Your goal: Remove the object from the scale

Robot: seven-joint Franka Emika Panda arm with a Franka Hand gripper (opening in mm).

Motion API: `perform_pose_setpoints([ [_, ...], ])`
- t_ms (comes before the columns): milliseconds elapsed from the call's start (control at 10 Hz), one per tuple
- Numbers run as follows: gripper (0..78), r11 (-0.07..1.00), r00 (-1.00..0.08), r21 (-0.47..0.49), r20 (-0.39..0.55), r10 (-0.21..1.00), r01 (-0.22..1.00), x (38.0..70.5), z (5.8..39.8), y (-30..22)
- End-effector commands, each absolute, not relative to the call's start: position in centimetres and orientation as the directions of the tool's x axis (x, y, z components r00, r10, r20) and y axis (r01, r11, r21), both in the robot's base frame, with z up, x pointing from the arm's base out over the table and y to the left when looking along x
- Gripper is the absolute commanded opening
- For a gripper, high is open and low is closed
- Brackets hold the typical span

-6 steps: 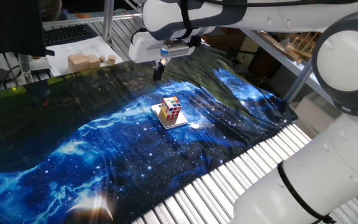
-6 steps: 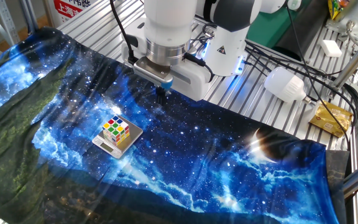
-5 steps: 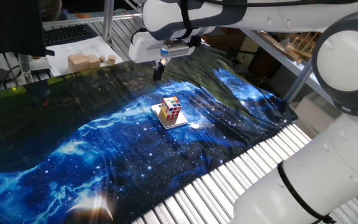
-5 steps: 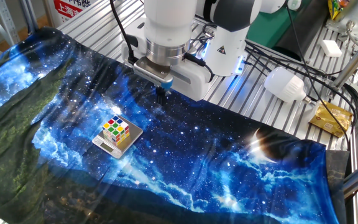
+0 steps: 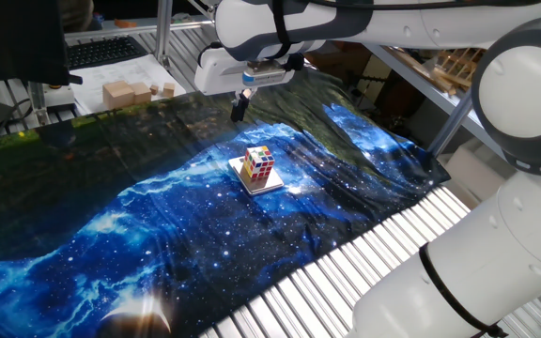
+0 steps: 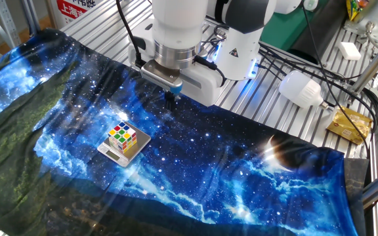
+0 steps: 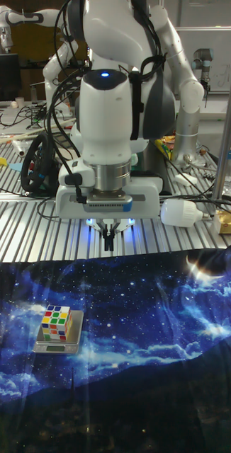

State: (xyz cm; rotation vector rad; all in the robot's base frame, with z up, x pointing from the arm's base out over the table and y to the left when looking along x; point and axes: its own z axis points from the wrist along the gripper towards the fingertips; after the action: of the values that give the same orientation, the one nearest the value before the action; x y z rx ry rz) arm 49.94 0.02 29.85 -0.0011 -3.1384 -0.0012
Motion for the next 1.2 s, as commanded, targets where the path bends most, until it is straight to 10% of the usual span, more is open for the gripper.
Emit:
perform_pose_setpoints([
  [100, 0.0, 1.0, -1.0, -0.001, 0.003, -0.001, -0.001, 49.94, 29.85, 0.02],
  [200, 0.0, 0.947, -0.952, 0.088, 0.031, 0.306, 0.308, 49.93, 29.86, 0.02],
  [1200, 0.0, 0.971, -0.971, -0.006, 0.014, 0.238, 0.237, 50.73, 29.78, -0.36],
])
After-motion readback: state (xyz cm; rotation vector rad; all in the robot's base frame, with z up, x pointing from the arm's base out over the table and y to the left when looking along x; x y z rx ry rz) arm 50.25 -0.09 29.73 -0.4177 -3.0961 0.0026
